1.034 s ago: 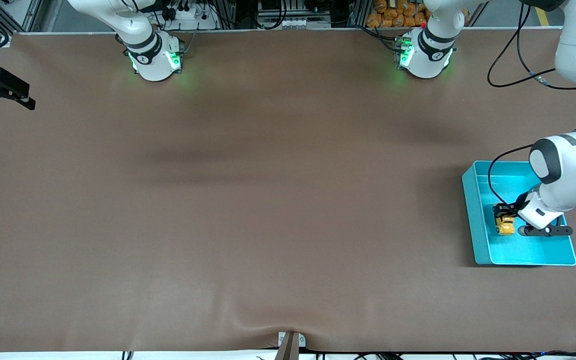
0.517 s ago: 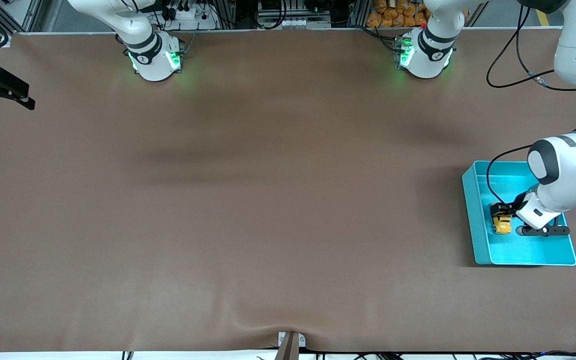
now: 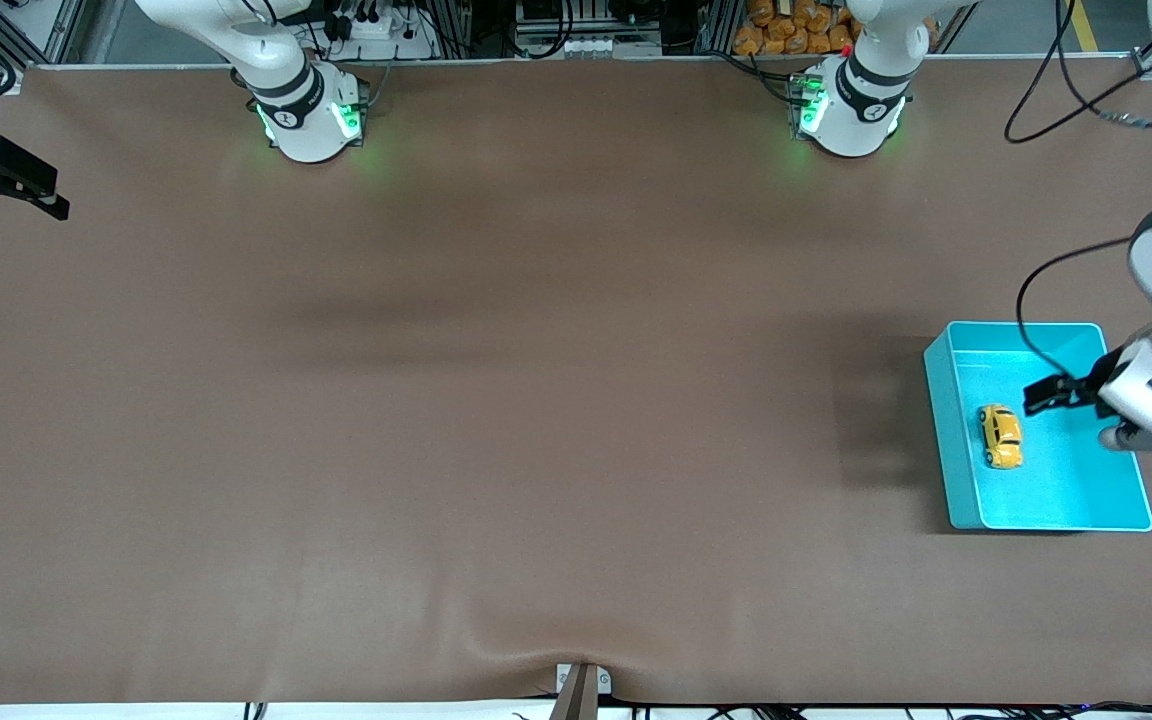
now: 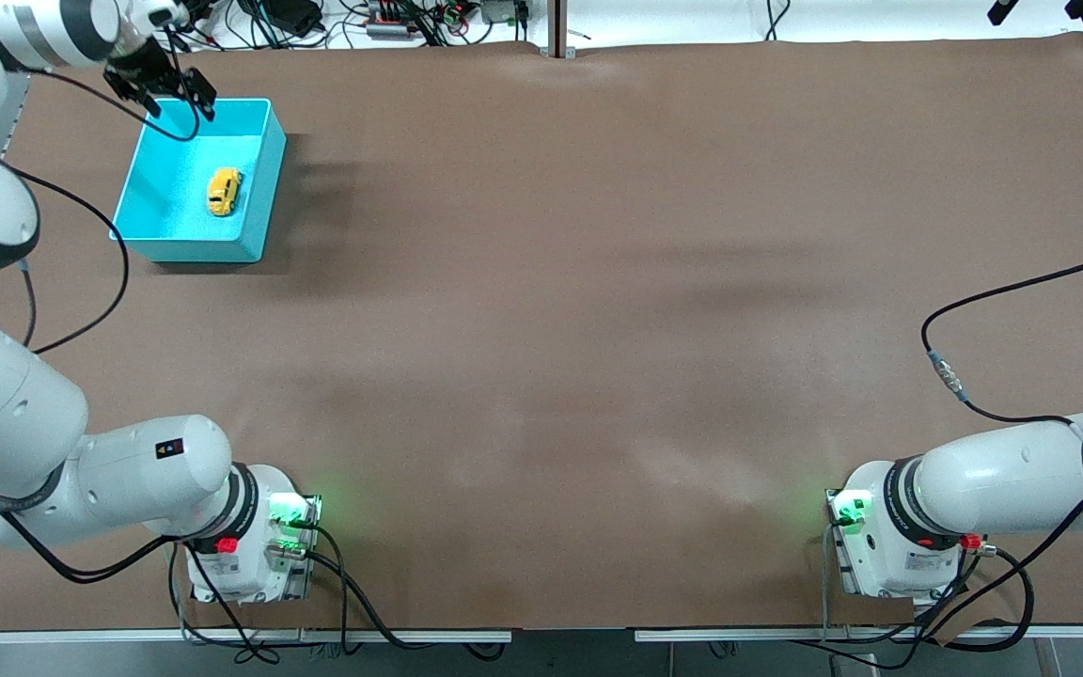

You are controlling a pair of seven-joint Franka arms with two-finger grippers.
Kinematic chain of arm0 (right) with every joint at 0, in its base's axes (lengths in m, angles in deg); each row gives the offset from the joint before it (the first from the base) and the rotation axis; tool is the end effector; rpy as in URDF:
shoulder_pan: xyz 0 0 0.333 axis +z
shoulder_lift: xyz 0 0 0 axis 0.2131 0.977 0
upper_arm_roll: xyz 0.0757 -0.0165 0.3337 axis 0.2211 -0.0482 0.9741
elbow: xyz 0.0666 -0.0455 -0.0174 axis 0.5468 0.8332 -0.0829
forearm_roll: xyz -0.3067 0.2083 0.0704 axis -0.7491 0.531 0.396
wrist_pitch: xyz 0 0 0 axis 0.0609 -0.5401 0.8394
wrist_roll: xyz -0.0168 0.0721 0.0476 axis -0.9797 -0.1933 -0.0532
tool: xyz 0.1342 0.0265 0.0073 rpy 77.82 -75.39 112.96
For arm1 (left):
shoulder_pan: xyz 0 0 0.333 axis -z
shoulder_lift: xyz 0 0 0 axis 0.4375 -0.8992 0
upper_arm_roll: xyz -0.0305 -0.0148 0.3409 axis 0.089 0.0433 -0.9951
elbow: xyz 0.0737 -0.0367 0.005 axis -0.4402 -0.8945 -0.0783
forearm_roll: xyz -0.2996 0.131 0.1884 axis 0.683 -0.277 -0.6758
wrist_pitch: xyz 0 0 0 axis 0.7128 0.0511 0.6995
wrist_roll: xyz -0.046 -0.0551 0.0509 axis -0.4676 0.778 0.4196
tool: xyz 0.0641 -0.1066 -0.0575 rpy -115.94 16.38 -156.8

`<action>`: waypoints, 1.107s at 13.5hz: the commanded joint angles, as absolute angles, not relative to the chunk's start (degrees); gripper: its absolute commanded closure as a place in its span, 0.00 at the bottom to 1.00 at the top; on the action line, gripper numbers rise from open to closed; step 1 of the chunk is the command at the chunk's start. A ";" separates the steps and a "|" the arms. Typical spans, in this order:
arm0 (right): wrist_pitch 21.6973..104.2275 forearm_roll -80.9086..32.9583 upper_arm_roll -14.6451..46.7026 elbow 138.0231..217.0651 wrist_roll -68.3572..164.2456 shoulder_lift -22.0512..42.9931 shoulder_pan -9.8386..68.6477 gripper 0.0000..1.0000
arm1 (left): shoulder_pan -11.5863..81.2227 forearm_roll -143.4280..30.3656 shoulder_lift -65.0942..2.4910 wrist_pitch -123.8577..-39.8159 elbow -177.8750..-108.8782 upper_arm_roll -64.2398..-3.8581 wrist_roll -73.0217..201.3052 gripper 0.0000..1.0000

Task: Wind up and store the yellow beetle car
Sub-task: 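Open the left gripper and raise it out of the bin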

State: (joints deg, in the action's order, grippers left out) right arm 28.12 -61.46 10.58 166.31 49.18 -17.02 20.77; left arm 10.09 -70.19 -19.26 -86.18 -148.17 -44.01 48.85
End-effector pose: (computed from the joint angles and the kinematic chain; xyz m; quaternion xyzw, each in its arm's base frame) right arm 0.4957 -0.0266 0.6613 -0.9991 -0.0332 0.0272 0.0038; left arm 0.6134 0.0930 0.4169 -0.9990 0.0285 -0.0276 0.0227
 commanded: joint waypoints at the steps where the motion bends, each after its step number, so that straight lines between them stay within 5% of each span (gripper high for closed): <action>1: 27.50 -62.05 10.84 165.09 49.86 -16.07 19.86 0.00 | 9.95 -69.92 -12.03 -77.91 -149.22 -39.21 54.67 0.00; 4: 27.41 -62.05 10.93 165.09 49.77 -16.07 19.95 0.00 | 12.91 -69.83 -7.19 -72.54 -149.05 -36.20 60.58 0.00; 11: 27.41 -62.05 10.93 165.09 49.85 -16.07 19.87 0.00 | 23.22 -66.24 -5.33 -52.76 -134.92 -42.53 61.47 0.00; 15: 27.59 -62.14 10.84 165.09 49.94 -16.07 18.90 0.00 | 27.77 -65.44 -5.06 -48.89 -132.18 -47.70 61.47 0.00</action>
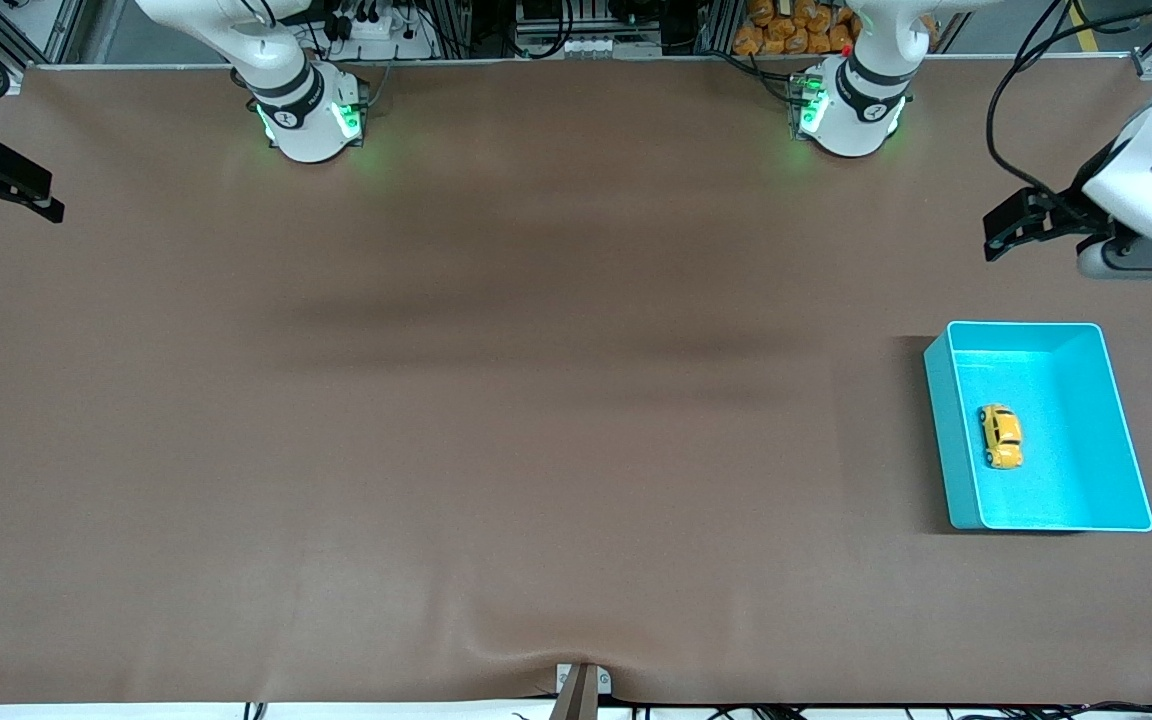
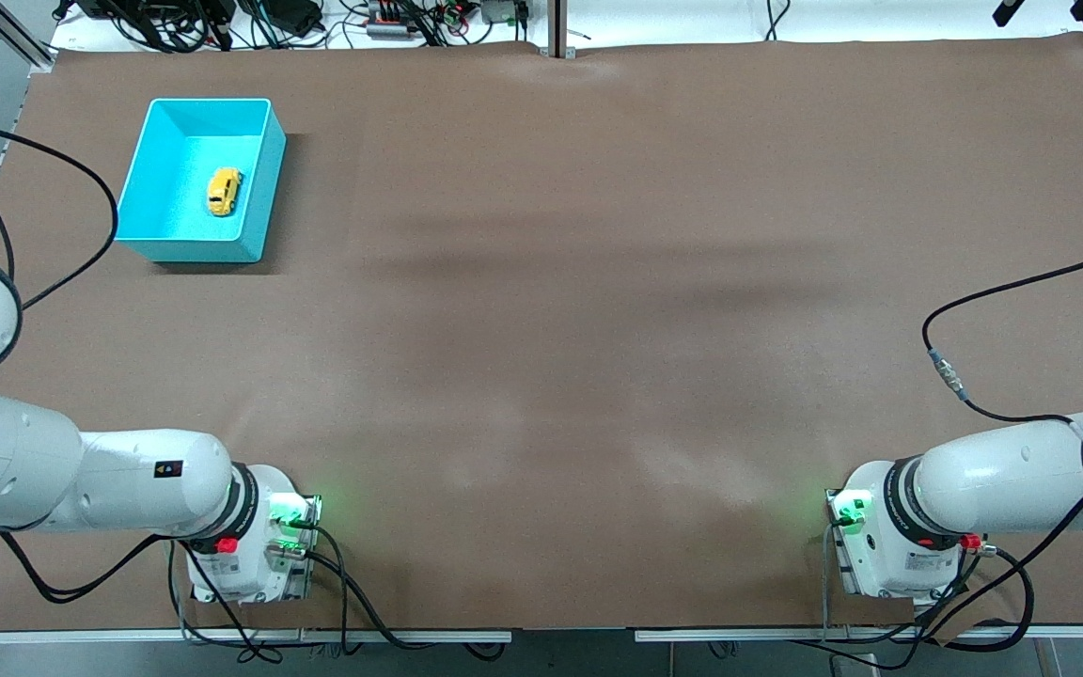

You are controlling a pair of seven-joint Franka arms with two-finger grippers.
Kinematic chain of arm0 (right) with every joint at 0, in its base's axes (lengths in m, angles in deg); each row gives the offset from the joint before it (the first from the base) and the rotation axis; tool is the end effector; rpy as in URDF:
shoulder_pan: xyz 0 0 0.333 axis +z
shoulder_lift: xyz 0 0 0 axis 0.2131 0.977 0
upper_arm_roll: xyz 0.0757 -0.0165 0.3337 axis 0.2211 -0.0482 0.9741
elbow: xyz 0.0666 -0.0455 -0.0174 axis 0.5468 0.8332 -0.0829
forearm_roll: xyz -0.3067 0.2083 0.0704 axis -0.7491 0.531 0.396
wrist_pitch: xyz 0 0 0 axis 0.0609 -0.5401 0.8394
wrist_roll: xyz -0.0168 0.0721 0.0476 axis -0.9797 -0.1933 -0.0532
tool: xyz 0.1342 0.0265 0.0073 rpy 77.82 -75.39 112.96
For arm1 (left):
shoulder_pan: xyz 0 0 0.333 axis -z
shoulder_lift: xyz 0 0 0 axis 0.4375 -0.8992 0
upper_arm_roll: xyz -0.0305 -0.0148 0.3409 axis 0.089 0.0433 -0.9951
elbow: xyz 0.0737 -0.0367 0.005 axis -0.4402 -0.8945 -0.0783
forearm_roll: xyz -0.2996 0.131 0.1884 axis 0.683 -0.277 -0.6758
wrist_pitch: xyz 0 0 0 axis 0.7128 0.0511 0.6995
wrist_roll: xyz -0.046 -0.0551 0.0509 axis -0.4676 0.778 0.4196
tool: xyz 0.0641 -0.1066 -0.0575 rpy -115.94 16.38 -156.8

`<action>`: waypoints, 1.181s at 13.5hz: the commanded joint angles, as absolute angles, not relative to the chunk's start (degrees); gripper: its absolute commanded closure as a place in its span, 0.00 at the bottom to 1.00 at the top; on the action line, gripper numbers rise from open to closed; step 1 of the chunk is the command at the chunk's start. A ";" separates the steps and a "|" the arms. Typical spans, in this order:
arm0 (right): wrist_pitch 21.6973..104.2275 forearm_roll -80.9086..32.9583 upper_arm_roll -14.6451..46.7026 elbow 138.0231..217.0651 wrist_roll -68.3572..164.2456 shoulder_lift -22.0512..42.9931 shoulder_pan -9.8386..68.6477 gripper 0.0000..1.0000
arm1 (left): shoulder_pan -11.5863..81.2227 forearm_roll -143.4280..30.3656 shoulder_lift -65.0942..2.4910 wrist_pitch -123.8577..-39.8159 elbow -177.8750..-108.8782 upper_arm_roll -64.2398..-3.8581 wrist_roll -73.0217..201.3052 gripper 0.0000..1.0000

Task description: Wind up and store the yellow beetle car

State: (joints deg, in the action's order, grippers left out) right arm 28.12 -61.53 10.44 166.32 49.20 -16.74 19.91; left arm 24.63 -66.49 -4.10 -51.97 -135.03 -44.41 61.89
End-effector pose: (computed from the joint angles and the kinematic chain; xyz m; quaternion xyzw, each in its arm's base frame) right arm 0.4968 -0.0352 0.6589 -0.9993 -0.0246 0.0297 0.0033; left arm 0.5192 -0.0583 0.6218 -0.9995 0.0202 0.0215 0.0123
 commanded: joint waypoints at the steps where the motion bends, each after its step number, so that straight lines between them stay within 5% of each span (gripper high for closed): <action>1: 27.59 -62.14 10.84 165.09 49.94 -16.07 18.29 0.00 | 28.75 -65.44 -5.06 -47.31 -130.95 -49.20 61.38 0.00; 16: 27.67 -62.14 10.84 165.09 49.94 -15.81 18.02 0.00 | 27.79 -65.96 -5.24 -45.88 -130.50 -49.21 55.85 0.00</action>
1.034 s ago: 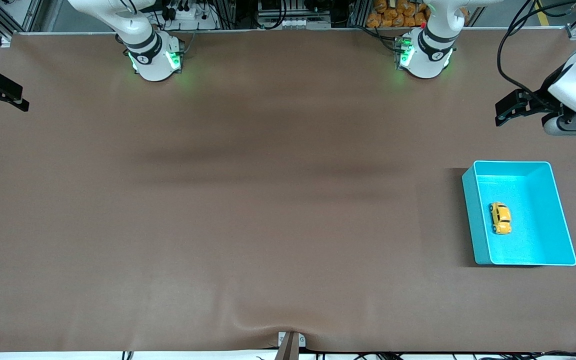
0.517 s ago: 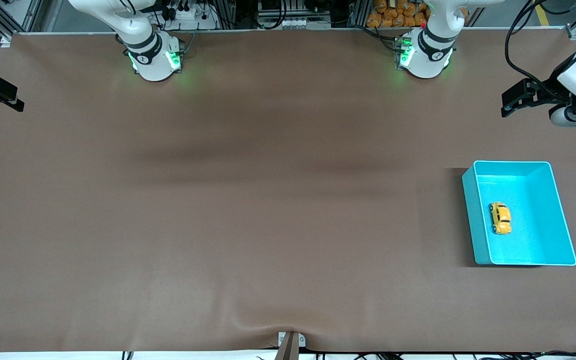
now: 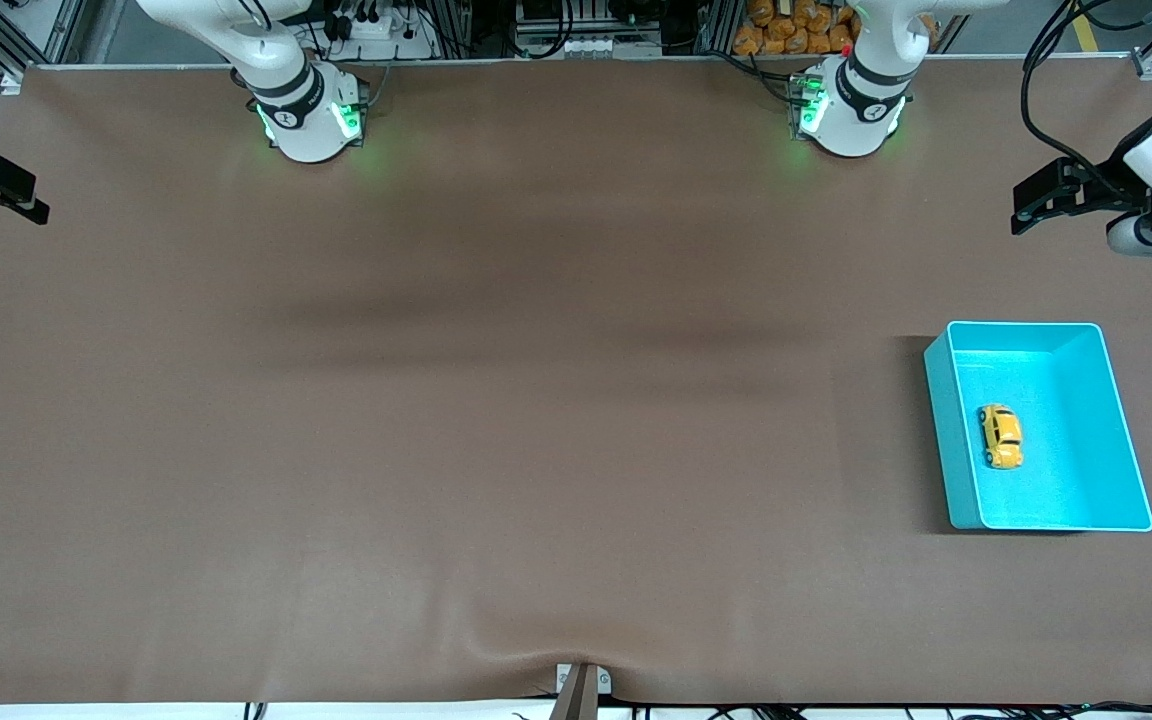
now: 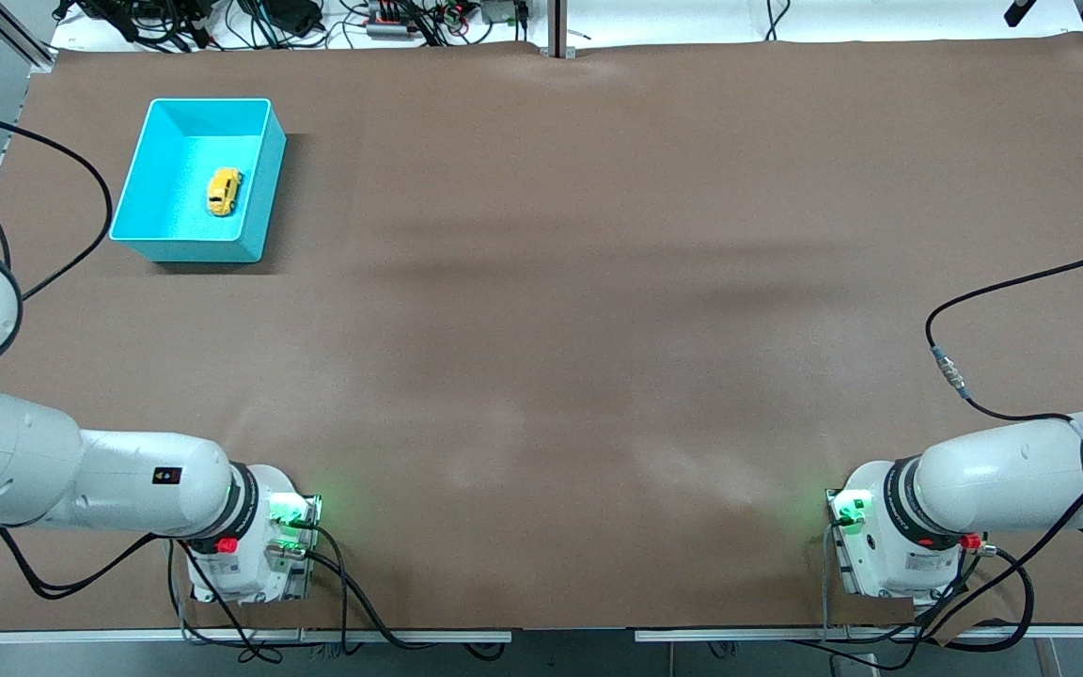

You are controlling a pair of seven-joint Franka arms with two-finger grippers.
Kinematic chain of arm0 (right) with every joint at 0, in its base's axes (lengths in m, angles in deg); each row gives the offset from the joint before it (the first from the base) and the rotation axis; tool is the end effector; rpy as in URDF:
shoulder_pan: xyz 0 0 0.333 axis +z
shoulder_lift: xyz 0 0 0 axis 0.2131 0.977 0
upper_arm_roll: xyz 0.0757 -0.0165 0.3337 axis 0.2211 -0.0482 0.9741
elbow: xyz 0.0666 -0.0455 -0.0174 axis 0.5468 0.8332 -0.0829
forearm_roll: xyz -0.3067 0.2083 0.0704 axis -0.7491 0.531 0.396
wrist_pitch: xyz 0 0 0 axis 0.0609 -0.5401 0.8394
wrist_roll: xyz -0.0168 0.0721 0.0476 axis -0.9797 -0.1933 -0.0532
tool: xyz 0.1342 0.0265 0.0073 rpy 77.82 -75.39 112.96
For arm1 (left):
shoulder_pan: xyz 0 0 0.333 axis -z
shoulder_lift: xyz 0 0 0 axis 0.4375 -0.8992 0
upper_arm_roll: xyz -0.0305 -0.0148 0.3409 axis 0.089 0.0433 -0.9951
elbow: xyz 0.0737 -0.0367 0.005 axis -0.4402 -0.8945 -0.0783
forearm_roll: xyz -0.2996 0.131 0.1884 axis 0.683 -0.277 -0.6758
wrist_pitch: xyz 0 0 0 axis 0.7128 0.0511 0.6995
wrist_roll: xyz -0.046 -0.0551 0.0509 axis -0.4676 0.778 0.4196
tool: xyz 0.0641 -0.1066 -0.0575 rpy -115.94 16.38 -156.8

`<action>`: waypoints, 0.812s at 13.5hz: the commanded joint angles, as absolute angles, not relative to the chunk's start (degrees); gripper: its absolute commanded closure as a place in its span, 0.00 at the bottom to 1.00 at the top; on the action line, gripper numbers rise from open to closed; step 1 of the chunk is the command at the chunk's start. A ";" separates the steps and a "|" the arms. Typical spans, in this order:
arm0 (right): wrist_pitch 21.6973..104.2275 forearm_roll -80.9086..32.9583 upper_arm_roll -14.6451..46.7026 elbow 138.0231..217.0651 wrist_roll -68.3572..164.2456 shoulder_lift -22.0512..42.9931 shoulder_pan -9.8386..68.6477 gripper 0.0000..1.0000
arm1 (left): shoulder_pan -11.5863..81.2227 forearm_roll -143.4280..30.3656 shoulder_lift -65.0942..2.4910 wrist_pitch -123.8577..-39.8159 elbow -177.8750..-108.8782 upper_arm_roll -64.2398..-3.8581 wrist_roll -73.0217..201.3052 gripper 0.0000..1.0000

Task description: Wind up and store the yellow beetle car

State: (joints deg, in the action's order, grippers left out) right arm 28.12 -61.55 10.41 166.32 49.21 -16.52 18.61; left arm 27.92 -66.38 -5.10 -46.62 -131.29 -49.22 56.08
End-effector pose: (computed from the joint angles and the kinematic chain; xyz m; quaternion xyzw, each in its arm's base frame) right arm 0.4971 -0.0467 0.6570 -0.9994 -0.0130 0.0316 0.0033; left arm 0.5156 -0.0433 0.6345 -0.9973 0.0572 0.0450 0.0090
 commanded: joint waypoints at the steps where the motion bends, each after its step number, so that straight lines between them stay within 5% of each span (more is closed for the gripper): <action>1: 27.67 -62.14 10.93 165.09 49.94 -15.81 18.02 0.00 | 27.70 -65.96 -5.24 -45.88 -130.50 -49.21 55.85 0.00; 11: 27.76 -61.18 10.93 165.09 50.03 -15.89 18.19 0.00 | 28.05 -65.70 -5.33 -45.97 -130.15 -49.21 55.93 0.00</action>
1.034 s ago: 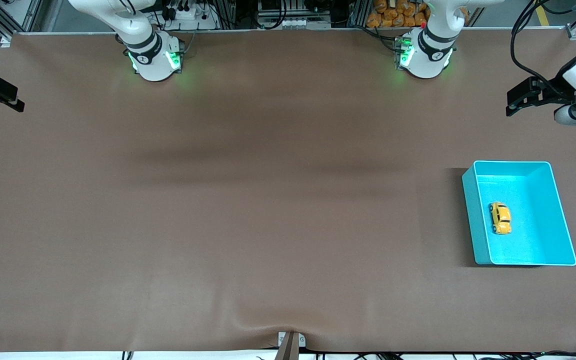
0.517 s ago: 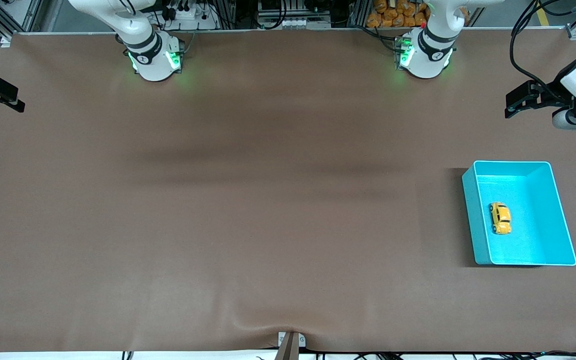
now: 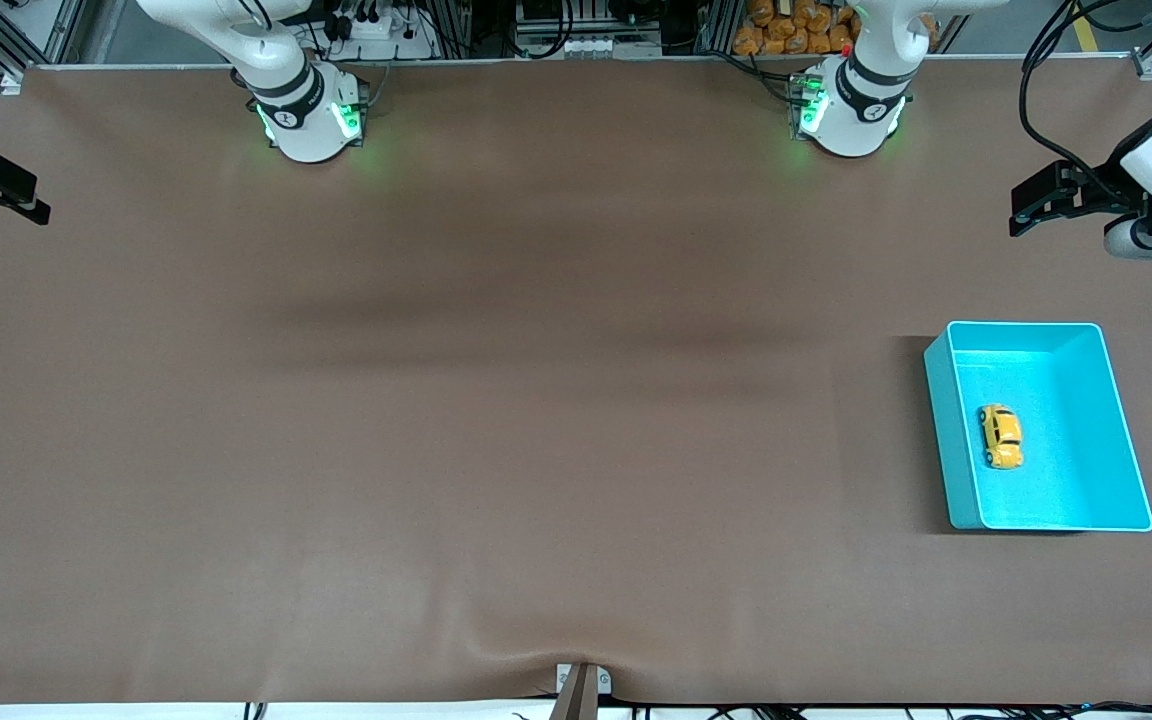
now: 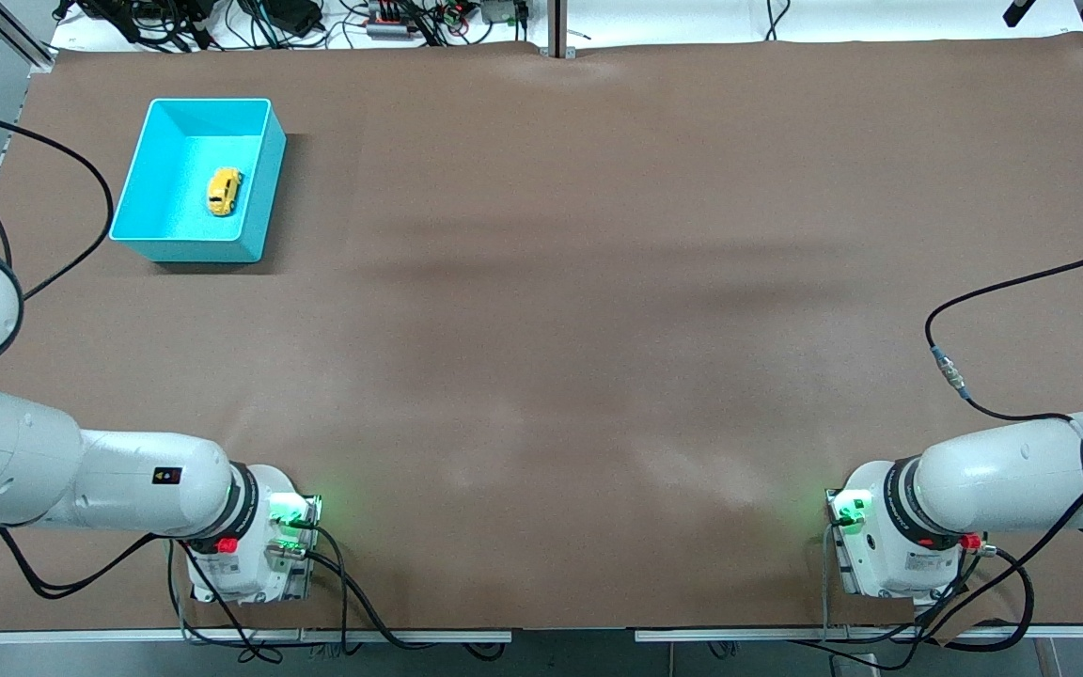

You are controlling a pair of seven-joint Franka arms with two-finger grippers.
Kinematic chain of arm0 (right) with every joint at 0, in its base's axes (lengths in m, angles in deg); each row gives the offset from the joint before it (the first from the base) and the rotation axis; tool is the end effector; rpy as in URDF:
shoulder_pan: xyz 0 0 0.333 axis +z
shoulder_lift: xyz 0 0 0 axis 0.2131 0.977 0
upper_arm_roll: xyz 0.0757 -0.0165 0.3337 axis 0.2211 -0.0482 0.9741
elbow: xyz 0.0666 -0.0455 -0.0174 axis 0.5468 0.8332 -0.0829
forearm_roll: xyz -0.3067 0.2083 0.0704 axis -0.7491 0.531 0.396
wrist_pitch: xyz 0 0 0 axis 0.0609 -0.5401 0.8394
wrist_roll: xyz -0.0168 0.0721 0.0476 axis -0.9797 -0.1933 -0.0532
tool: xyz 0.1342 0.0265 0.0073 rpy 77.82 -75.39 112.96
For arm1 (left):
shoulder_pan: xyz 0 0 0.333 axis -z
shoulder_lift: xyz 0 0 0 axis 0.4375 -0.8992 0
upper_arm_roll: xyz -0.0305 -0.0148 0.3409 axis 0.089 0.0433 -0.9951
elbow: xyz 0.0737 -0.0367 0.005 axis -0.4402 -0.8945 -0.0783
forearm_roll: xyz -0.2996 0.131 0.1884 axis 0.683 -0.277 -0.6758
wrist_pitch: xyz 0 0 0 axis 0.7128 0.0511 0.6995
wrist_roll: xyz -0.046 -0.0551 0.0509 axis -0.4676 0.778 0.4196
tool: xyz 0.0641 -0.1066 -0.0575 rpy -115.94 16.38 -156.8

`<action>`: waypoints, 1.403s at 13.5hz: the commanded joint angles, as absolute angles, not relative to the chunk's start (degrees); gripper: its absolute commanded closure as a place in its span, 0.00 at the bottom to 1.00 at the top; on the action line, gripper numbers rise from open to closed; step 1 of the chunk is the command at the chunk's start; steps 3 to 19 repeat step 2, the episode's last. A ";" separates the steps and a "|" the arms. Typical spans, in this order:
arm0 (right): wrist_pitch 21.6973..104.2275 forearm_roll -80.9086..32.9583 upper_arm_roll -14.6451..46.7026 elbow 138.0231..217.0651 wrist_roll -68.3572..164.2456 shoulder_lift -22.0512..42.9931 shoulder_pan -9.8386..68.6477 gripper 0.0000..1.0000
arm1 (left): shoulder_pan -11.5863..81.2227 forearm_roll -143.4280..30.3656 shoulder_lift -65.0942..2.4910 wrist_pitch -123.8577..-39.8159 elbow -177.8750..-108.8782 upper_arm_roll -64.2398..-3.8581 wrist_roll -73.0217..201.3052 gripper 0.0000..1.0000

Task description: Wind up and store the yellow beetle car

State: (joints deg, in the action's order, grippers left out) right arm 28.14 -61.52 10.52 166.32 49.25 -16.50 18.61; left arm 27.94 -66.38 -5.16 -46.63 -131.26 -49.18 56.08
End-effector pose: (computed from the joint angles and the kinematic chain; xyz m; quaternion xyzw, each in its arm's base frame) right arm 0.4973 -0.0456 0.6569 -0.9994 -0.0143 0.0316 0.0034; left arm 0.5159 -0.0439 0.6342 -0.9973 0.0577 0.0452 0.0090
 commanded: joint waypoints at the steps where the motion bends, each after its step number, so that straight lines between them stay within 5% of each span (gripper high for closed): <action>1: 27.76 -61.00 11.02 165.01 50.03 -15.98 18.19 0.00 | 28.05 -65.70 -5.33 -45.97 -130.24 -49.12 55.93 0.00; 19: 27.67 -61.00 11.11 165.01 49.94 -16.16 18.46 0.00 | 28.05 -65.70 -5.33 -45.97 -130.24 -49.21 55.93 0.00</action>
